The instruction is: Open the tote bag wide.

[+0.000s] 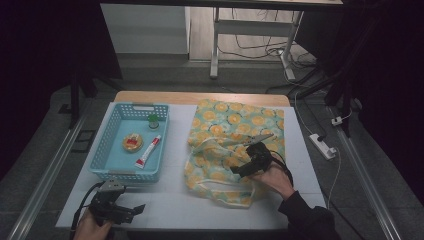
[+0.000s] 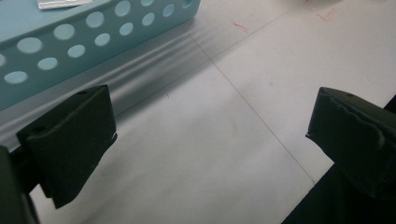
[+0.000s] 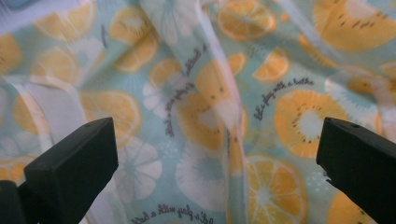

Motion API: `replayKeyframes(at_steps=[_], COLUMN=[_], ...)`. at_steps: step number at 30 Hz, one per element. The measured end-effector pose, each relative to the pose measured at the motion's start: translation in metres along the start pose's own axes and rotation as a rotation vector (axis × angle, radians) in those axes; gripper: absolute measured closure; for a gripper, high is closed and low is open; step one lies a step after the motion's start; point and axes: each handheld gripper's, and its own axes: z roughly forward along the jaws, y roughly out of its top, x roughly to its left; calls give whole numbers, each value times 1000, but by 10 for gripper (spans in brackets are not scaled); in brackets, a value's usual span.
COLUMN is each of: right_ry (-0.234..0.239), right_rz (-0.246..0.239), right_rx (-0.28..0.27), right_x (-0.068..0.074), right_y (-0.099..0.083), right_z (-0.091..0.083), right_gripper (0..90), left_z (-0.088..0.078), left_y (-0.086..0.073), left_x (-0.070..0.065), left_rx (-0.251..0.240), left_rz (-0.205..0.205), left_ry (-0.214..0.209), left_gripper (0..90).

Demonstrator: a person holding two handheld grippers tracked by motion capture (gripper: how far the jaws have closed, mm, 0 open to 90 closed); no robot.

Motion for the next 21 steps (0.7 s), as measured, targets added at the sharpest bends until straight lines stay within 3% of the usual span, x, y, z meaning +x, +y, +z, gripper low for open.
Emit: replayKeyframes(at_steps=[2,4,10,14,21], right_ry=[-17,-14,5,10,13], right_rz=[-24,-45,-51,-46,-46], right_rx=[12,10,-25,-6,-28], right_x=[2,3,2,-1,-3], right_y=[-1,-2,-2,-1,0], right_z=[3,5,2,0,-4], right_gripper=[12,90,357,477,663], left_z=[0,0,1,1,1], left_y=[0,0,0,0,1], left_x=[0,0,-1,-1,-1], left_rx=[1,1,4,6,12], left_rz=[0,1,3,5,8], left_ry=[1,2,4,4,6], left_gripper=[14,14,15,15,15])
